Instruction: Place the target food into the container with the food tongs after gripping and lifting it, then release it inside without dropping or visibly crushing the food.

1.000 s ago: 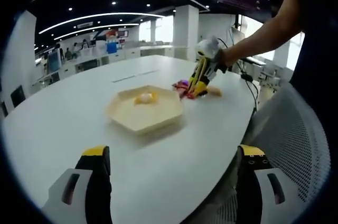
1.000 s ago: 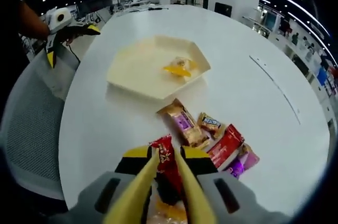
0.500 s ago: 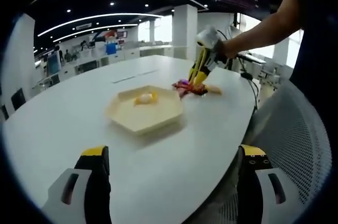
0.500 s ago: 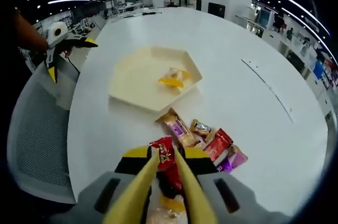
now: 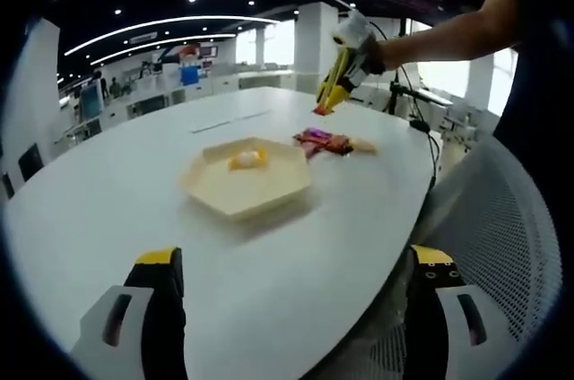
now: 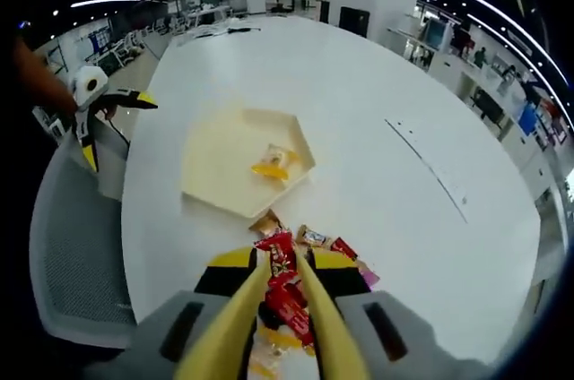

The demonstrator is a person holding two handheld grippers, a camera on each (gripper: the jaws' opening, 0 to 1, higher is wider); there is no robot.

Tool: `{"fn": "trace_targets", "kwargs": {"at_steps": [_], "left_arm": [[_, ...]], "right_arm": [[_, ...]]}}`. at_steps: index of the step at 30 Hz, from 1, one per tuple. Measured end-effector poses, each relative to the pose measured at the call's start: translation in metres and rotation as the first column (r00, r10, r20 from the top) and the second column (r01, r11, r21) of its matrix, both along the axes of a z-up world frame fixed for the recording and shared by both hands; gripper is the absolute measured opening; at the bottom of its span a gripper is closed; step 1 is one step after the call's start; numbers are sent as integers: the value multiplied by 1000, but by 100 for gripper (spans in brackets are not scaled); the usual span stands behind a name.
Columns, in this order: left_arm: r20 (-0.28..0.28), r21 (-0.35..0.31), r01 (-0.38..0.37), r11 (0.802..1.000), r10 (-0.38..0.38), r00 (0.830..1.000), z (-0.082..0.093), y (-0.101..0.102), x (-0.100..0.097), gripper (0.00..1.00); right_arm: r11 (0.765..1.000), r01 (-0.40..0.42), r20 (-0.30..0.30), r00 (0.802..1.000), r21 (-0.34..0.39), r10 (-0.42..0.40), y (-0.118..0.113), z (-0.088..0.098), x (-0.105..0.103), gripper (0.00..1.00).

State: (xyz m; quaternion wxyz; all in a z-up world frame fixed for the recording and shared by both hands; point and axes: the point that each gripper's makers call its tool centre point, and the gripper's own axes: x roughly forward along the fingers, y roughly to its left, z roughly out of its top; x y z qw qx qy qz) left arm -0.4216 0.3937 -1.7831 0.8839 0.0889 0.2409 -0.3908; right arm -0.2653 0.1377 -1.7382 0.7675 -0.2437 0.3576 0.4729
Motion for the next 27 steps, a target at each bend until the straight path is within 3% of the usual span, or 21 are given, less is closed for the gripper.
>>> {"fn": "trace_targets", "kwargs": {"at_steps": [10,19,27], "left_arm": [[7,9,-1,1000,1,1000,0,2,0,100],[18,14,-11,1000,11,1000,1,4,2,100],[25,21,-14,1000,13,1000,0,5,3,99]], "right_arm": [[1000,-4,28,1000,-7,4,4,33,8,21],[1000,7,27,1000,-30,-7,3,37,8,21],[1000,5,10,1000,-4,-5,26,48,9,21]]}}
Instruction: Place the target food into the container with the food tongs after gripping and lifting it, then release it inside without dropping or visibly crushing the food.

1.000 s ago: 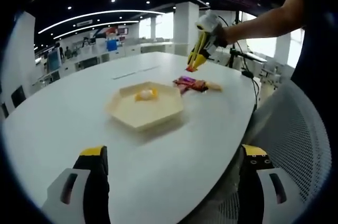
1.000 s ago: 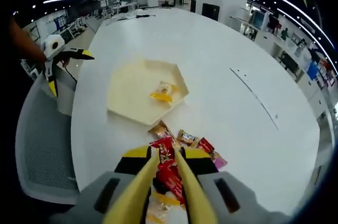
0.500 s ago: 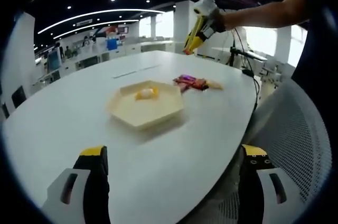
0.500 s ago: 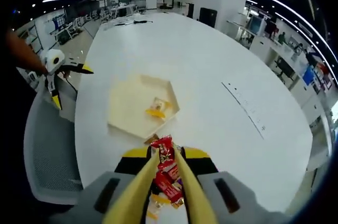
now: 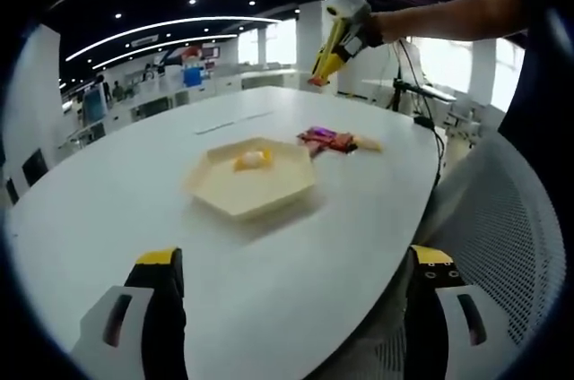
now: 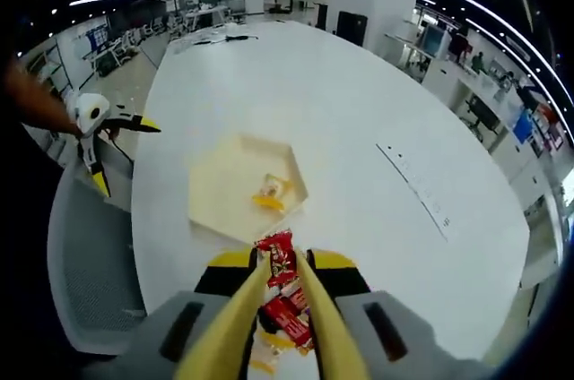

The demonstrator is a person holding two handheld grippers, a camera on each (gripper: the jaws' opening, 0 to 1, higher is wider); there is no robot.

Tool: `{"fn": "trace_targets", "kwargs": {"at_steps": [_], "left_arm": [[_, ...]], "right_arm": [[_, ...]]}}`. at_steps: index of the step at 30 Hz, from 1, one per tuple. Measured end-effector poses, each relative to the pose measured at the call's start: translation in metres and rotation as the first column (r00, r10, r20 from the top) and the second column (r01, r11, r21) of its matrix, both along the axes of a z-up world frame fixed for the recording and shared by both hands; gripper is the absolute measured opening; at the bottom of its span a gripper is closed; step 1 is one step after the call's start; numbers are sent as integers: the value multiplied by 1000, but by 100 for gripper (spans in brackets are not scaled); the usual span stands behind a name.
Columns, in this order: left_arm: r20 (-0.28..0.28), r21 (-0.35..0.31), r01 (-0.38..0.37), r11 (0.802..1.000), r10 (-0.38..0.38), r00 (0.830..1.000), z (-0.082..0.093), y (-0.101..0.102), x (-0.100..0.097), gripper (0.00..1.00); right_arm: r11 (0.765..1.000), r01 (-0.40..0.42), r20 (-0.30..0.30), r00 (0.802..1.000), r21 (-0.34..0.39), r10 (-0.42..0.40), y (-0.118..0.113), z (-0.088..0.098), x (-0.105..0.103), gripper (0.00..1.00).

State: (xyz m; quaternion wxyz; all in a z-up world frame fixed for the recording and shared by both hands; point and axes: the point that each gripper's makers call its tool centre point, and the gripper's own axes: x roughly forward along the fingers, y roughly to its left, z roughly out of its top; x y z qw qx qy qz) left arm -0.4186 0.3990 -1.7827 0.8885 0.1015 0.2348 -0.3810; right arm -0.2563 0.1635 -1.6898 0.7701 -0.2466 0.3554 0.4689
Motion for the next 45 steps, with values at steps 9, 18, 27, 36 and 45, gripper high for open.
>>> {"fn": "trace_targets", "kwargs": {"at_steps": [9,18,27,36,45], "left_arm": [[7,6,-12,1000,12,1000,1,1,1,99],[12,6,-24,1000,24,1000,3,2,2,98],[17,19,-15,1000,15,1000,2,2,1,97],[18,23,-21,1000,20,1000,2,3,2,96],[20,18,-34,999,34,999,3,5,3,95]], "right_arm": [[1000,-22,-10,1000,7,22,30,5,3,21],[999,-49,-4,999,16,49,60,13,7,21],[997,-70,-5,997,16,71,83,17,11,21],[993,-113,-6,994,12,113,121,20,15,21],[988,-153,-3,988,8,153,142,22,15,21]]}}
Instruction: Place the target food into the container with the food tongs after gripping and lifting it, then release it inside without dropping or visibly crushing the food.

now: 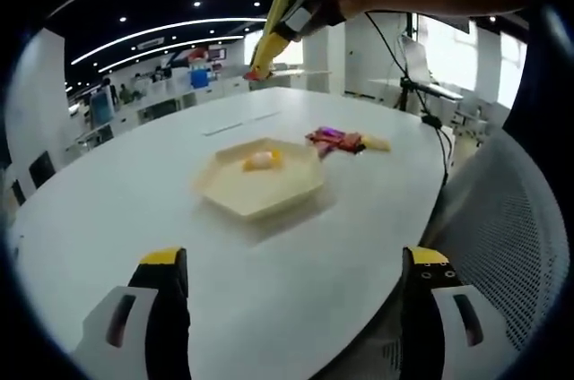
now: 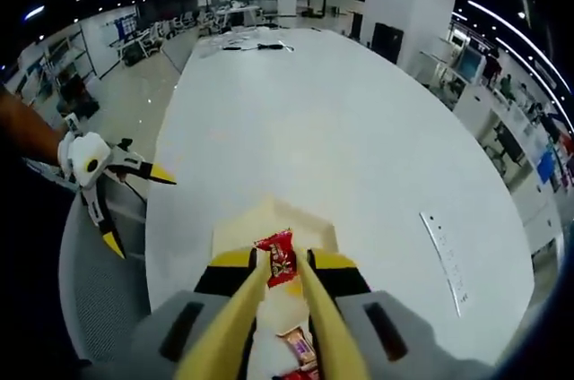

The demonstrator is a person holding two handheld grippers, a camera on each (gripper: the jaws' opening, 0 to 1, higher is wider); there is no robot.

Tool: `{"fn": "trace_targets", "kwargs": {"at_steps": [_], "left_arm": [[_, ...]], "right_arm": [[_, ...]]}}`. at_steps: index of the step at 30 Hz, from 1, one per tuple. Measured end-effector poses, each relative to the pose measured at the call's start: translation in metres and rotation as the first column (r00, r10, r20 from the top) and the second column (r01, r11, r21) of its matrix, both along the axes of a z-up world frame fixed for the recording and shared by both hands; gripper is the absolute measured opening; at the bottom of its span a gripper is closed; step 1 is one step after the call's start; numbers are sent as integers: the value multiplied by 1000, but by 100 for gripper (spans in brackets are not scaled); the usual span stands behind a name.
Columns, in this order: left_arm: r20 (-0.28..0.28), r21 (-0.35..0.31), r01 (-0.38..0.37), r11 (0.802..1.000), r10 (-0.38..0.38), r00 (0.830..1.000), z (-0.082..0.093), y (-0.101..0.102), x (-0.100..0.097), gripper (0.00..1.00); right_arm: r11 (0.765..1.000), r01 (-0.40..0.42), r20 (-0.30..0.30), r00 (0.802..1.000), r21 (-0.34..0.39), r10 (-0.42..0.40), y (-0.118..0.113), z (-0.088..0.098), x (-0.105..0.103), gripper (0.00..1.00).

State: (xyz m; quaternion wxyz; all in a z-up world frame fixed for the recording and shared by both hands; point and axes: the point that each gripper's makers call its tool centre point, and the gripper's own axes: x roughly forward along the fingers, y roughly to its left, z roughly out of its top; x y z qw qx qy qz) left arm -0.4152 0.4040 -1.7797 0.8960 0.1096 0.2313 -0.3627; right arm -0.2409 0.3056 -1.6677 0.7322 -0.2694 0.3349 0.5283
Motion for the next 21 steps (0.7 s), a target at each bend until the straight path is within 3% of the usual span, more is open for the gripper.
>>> {"fn": "trace_targets", "kwargs": {"at_steps": [21], "left_arm": [[4,7,-2,1000,2,1000,0,1,1,96]], "right_arm": [[998,-52,26,998,42,51,3,4,0,26]]}}
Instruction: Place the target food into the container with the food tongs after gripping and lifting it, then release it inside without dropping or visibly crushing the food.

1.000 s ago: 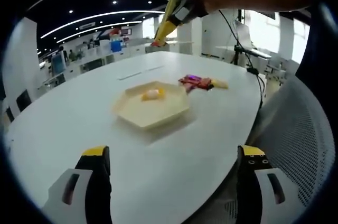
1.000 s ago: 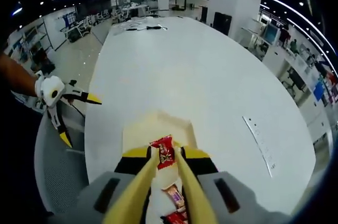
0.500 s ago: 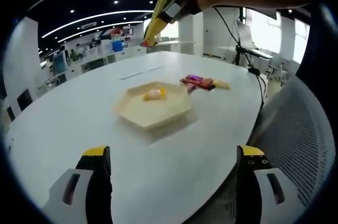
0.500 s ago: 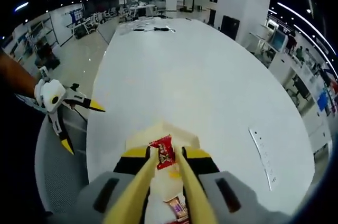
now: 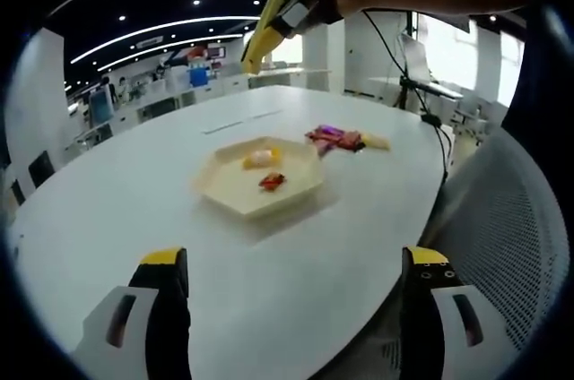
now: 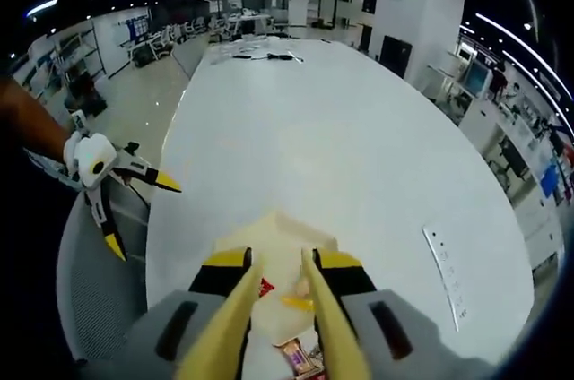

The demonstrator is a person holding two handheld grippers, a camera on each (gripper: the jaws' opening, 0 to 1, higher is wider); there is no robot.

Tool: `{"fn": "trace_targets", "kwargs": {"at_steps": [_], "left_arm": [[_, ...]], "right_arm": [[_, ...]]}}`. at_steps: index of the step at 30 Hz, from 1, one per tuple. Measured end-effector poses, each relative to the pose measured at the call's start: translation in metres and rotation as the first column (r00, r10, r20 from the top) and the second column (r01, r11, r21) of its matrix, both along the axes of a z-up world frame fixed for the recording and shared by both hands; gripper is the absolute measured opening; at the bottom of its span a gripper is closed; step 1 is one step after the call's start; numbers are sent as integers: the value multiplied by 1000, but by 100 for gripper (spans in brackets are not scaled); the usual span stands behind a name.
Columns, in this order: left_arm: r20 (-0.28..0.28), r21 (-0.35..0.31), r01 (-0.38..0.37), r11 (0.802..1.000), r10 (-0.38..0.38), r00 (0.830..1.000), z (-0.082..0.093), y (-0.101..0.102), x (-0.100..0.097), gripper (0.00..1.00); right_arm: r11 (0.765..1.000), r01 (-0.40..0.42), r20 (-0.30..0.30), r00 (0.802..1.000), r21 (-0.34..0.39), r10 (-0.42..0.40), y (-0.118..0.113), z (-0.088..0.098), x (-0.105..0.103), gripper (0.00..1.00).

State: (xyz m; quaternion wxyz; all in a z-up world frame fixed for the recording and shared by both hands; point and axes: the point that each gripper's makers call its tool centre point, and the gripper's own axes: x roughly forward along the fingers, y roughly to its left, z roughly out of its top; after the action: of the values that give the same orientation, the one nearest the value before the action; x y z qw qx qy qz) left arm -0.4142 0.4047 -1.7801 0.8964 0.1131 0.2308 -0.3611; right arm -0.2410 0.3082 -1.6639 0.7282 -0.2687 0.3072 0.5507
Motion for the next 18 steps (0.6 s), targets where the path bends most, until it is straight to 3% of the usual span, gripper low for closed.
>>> {"fn": "trace_targets", "kwargs": {"at_steps": [18], "left_arm": [[-11,-2,7,1000,-7,1000,-1,-1,-1,97]], "right_arm": [[999,37,11,999,23,-38,-29,-8,1,26]]}}
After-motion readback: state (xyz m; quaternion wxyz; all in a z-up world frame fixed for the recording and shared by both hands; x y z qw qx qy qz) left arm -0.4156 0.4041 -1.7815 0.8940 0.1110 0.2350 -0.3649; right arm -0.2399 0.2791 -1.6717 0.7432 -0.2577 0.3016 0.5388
